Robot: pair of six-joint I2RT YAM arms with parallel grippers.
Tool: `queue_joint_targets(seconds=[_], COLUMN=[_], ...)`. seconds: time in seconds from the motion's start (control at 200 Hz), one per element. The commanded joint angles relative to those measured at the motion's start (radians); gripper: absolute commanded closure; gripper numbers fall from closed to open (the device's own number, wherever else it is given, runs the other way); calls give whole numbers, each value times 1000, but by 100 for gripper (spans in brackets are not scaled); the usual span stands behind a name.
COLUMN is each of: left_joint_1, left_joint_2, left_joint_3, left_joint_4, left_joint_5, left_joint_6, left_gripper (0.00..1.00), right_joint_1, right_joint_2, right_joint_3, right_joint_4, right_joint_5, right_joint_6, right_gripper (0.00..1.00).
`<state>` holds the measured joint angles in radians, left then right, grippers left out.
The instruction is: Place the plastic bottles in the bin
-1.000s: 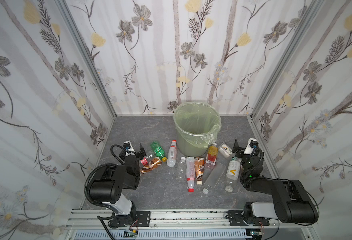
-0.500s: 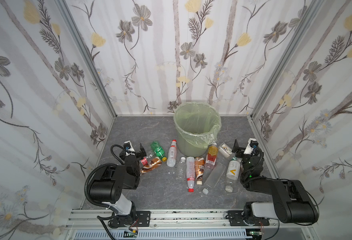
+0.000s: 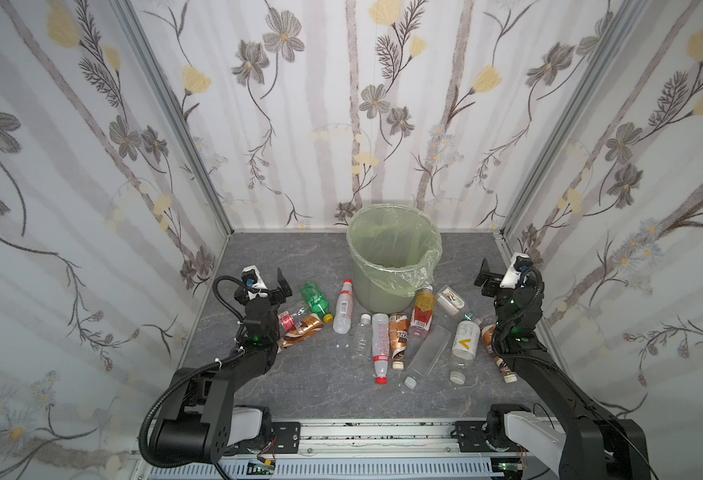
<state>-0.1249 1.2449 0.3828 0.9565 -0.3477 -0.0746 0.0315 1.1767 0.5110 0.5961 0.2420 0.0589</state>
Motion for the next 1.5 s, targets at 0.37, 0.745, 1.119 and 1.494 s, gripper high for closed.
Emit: queue_joint_targets(seconds=[0.37,0.745,1.119,1.494], left_joint_1=[-17,-15,-3,6], left_joint_2=[-77,-85,-69,-48], left_joint_3=[496,653,659,660], left_joint_4=[-1040,-1354,-1432,-1429], left_joint_5=[134,265,335,336], left_joint_6=[-142,-48,-13,2], left_gripper=[0,0,0,0], right_joint_1=[-4,-7,-19,-41], right_joint_2=[-25,21,78,104], right_joint_3=[416,491,384,200], right_joint_4=[-1007,-1324,-1349,-1210], right_joint_5=[23,13,-25,-9], right_joint_6=[178,245,388,440], right_gripper=[3,8,10,15])
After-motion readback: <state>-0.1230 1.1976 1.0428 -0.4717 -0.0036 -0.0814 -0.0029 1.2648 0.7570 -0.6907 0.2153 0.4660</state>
